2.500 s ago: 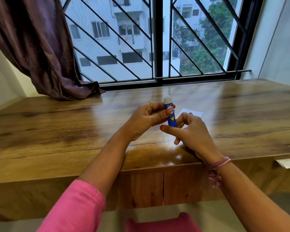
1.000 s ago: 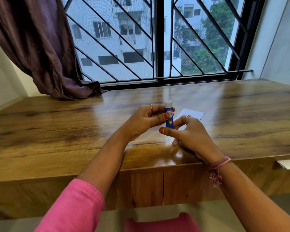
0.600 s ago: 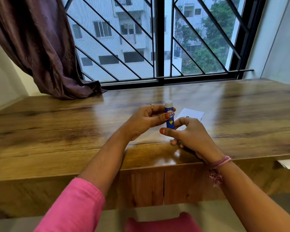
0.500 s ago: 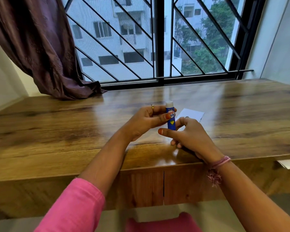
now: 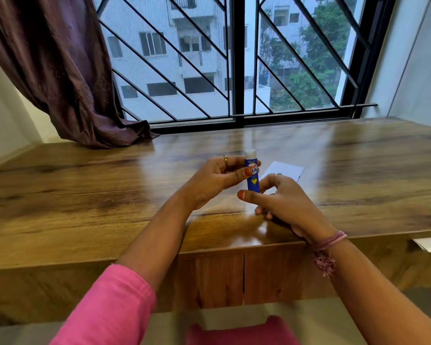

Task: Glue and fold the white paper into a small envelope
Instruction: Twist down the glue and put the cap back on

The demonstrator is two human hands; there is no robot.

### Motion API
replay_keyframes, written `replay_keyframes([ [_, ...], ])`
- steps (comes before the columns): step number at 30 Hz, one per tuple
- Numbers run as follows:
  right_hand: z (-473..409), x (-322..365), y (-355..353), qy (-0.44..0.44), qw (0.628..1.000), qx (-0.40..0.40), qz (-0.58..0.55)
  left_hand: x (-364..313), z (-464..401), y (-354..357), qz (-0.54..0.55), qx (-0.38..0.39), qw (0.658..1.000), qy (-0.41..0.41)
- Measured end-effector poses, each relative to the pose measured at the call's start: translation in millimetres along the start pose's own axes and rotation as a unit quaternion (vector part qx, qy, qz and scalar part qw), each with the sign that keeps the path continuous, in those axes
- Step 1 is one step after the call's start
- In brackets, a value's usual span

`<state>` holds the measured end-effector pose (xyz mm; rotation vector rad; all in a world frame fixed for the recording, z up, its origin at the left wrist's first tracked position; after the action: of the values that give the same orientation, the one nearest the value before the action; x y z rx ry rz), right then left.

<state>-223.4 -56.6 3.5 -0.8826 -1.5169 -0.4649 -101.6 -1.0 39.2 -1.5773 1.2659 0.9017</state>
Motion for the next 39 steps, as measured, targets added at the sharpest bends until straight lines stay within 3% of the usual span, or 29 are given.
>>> replay_keyframes([
  [4, 2.1, 1.6, 2.6, -0.006, 0.999, 0.033, -0.004, -1.2, 0.3, -3.6, 0.002, -0.011, 1.000, 0.003],
  [13, 1.0, 2.9, -3.4, -0.026, 0.999, -0.034, -0.010, -2.0, 0.4, -0.3, -0.021, -0.005, 1.000, 0.003],
  [20, 0.6, 0.2, 1.7, -0.014, 1.000, 0.010, -0.017, -2.0, 1.1, -3.9, -0.003, -0.014, 1.000, 0.007],
  [31, 2.0, 3.4, -1.1, -0.029, 0.999, -0.039, 0.011, 0.4, -0.6, -0.9, -0.023, 0.003, 1.000, 0.001],
  [39, 5.8, 8.4, -2.1, -0.065, 0.996, -0.038, -0.052, 0.8, -1.2, -4.1, 0.001, -0.009, 1.000, 0.004],
])
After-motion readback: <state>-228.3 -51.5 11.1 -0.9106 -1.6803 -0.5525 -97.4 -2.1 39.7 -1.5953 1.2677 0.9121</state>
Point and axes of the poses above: each hand's wrist, its own z-axis away from the middle knuckle, its own y-axis out of the palm, x = y × z, the point moved 6 cm from there along -z, towards the middle knuckle, and after that the axes turned 1 degree about -z, right-handed, at the moved point
